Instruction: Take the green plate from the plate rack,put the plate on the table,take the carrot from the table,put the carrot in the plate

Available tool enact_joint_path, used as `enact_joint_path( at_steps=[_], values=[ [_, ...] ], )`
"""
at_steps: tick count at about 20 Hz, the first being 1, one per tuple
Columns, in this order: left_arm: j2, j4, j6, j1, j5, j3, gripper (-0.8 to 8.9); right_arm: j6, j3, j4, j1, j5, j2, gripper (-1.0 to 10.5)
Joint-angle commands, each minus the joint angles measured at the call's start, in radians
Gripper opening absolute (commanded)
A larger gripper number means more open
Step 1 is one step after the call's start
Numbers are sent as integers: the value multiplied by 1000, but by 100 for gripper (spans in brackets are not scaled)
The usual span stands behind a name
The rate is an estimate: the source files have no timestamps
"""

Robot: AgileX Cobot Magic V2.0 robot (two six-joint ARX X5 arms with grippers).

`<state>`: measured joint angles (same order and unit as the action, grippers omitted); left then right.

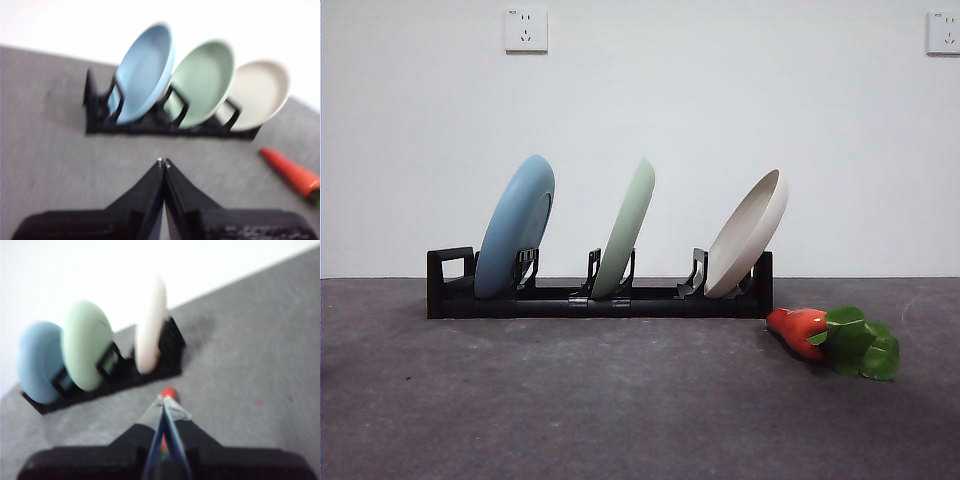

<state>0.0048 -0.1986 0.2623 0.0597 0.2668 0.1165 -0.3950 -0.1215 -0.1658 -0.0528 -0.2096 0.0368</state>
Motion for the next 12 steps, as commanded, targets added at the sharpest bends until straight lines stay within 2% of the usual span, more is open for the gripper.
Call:
enact_joint_path(
  at_steps=[1, 4, 7, 12],
  values=[
    [3, -41, 30, -3, 6, 69, -8, -16, -64, -37, -2, -3, 34, -12],
    [23, -99, 26, -3, 33, 149, -8, -3, -156, -124, -2, -45, 94, -12],
    [62, -144, 26, -3, 96, 224, -8, 20, -254, -200, -2, -135, 175, -12],
    [169, -235, 15, -3, 217, 345, -8, 123, -440, -371, -2, -279, 338, -12]
  ],
)
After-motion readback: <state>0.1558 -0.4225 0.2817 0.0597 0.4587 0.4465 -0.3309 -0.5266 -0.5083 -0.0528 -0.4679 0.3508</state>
